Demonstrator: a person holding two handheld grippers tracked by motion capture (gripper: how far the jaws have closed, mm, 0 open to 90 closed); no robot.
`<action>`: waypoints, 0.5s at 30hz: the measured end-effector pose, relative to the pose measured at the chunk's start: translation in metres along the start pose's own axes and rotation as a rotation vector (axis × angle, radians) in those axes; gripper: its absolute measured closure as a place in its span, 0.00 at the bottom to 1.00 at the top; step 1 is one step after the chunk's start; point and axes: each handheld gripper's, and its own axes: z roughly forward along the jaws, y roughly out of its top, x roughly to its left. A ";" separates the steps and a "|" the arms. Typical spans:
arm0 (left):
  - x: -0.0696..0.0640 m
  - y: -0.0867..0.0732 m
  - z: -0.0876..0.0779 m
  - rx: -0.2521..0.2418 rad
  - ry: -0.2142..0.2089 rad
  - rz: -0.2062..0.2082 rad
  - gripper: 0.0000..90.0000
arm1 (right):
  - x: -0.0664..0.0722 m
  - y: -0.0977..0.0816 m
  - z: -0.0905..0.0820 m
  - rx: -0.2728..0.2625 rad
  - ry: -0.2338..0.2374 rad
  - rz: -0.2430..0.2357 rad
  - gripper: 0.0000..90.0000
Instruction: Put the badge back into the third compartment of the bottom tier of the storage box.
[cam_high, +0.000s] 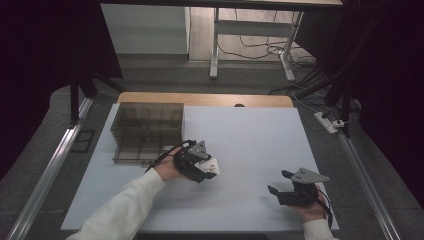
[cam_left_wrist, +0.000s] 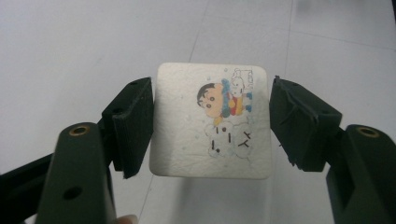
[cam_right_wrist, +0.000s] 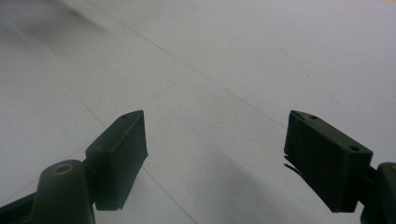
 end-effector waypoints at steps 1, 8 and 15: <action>0.001 -0.001 -0.001 -0.001 0.003 -0.004 0.36 | 0.000 0.000 0.000 0.001 0.000 -0.001 0.23; 0.005 -0.008 -0.009 0.002 0.016 -0.010 0.36 | 0.000 0.000 0.000 0.002 -0.002 -0.001 0.23; 0.008 -0.015 -0.017 0.004 0.029 -0.016 0.36 | 0.000 0.000 0.000 0.002 0.000 0.000 0.23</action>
